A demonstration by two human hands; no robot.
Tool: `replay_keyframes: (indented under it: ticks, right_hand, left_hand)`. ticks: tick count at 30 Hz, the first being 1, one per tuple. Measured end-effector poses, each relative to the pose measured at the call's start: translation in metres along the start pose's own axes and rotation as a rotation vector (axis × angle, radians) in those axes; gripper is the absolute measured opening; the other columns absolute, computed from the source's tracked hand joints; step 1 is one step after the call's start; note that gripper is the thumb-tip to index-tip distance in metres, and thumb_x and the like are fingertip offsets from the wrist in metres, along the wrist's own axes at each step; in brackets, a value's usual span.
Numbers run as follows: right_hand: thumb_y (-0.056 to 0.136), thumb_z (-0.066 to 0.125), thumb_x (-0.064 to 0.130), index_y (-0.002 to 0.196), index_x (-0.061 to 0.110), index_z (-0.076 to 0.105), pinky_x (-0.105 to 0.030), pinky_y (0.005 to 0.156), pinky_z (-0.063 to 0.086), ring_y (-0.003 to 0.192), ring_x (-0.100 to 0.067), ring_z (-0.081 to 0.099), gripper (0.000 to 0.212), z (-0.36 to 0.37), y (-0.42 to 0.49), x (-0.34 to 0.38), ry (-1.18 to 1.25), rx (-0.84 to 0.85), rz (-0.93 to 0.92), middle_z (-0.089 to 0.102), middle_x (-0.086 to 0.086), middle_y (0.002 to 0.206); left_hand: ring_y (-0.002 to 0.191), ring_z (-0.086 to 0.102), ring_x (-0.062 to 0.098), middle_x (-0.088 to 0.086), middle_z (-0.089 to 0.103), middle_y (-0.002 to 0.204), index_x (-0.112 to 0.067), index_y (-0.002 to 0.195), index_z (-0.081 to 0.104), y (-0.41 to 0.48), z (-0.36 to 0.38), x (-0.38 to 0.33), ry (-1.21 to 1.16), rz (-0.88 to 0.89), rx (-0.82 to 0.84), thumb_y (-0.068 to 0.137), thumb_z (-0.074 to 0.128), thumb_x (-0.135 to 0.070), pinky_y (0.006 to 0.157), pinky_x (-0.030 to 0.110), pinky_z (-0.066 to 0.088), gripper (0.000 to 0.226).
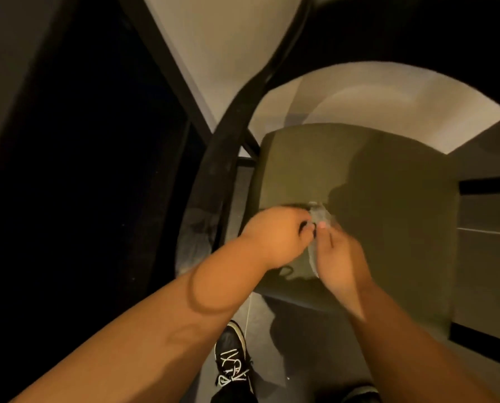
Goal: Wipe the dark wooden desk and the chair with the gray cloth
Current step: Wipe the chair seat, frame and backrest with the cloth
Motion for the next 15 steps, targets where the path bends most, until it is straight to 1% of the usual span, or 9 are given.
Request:
replay_keyframes:
  ticks: [1,2,4,6,7,9,11,13,15]
  right_hand:
    - [0.113,0.036,0.032,0.121,0.016,0.072,-0.030,0.085,0.042,0.112,-0.033,0.067,0.040,-0.005,-0.003,0.020,0.098,-0.001,0.057,0.074,-0.010,0.117]
    - [0.113,0.038,0.032,0.115,0.019,0.072,-0.026,0.082,0.040,0.106,-0.027,0.068,0.036,-0.011,-0.008,0.044,0.178,0.008,0.077,0.074,-0.005,0.110]
    - [0.112,0.042,0.032,0.112,0.022,0.073,-0.022,0.086,0.040,0.105,-0.019,0.067,0.032,-0.019,-0.020,0.090,0.238,-0.015,-0.012,0.072,0.002,0.107]
    - [0.111,0.038,0.037,0.118,0.018,0.071,-0.023,0.093,0.040,0.114,-0.021,0.064,0.039,-0.022,-0.038,0.132,0.158,-0.022,-0.226,0.071,-0.002,0.115]
    - [0.110,0.032,0.041,0.129,0.015,0.067,-0.023,0.105,0.038,0.129,-0.022,0.057,0.048,-0.017,-0.048,0.151,0.084,0.025,-0.348,0.067,-0.006,0.131]
    - [0.109,0.022,0.046,0.155,0.017,0.048,-0.030,0.128,0.016,0.158,-0.019,0.022,0.060,0.002,-0.064,0.181,-0.069,0.225,-0.554,0.041,-0.004,0.164]
    - [0.109,0.016,0.049,0.162,0.022,0.036,-0.041,0.132,0.003,0.162,-0.015,-0.007,0.063,0.028,-0.058,0.194,-0.213,0.375,-0.695,0.019,0.001,0.174]
    - [0.109,0.013,0.051,0.162,0.027,0.037,-0.049,0.131,0.000,0.161,-0.020,-0.013,0.063,0.045,-0.021,0.191,-0.383,0.379,-0.768,0.010,0.000,0.176]
    - [0.108,0.017,0.050,0.164,0.025,0.032,-0.055,0.130,-0.002,0.160,-0.029,-0.012,0.063,0.048,0.032,0.189,-0.588,0.312,-0.796,0.008,-0.007,0.176]
  left_hand:
    - [0.076,0.061,0.018,-0.009,0.062,0.079,-0.023,0.101,0.070,-0.025,-0.015,-0.003,-0.093,0.031,-0.109,0.102,0.056,-0.036,0.068,0.037,0.052,0.019]
    - [0.073,0.062,0.015,-0.010,0.064,0.077,-0.023,0.104,0.072,-0.051,-0.031,-0.001,-0.156,0.043,-0.258,0.100,0.058,-0.034,0.068,0.036,0.052,0.017]
    - [0.082,0.066,0.012,-0.010,0.070,0.088,-0.021,0.110,0.074,-0.099,-0.056,0.014,-0.204,0.021,-0.547,0.095,0.060,-0.027,0.078,0.036,0.054,0.021]
    - [0.100,0.065,0.016,-0.003,0.071,0.108,-0.016,0.114,0.071,-0.136,-0.067,0.036,-0.172,-0.103,-0.753,0.091,0.060,-0.024,0.093,0.037,0.051,0.026]
    - [0.108,0.062,0.016,-0.002,0.068,0.117,-0.015,0.118,0.068,-0.150,-0.072,0.046,-0.175,-0.208,-0.826,0.091,0.059,-0.026,0.097,0.036,0.048,0.030]
    - [0.116,0.057,0.013,-0.003,0.061,0.127,-0.018,0.126,0.062,-0.162,-0.071,0.066,-0.309,-0.442,-0.851,0.094,0.061,-0.033,0.101,0.032,0.044,0.036]
    - [0.114,0.061,0.013,-0.006,0.062,0.123,-0.027,0.124,0.059,-0.159,-0.059,0.083,-0.574,-0.621,-0.761,0.098,0.066,-0.032,0.094,0.029,0.047,0.028]
    - [0.106,0.068,0.023,-0.006,0.066,0.108,-0.030,0.116,0.060,-0.152,-0.046,0.093,-0.721,-0.752,-0.684,0.105,0.054,-0.026,0.080,0.027,0.045,0.013]
    - [0.102,0.069,0.027,-0.002,0.070,0.102,-0.025,0.117,0.066,-0.144,-0.039,0.094,-0.686,-0.745,-0.663,0.109,0.040,-0.030,0.078,0.028,0.046,0.028]
Point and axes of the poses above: each hand's wrist, its own y-axis towards the middle knuckle, its own z-axis out of the palm, x = y × z, the point moved 3 cm from there along y, towards the middle knuckle
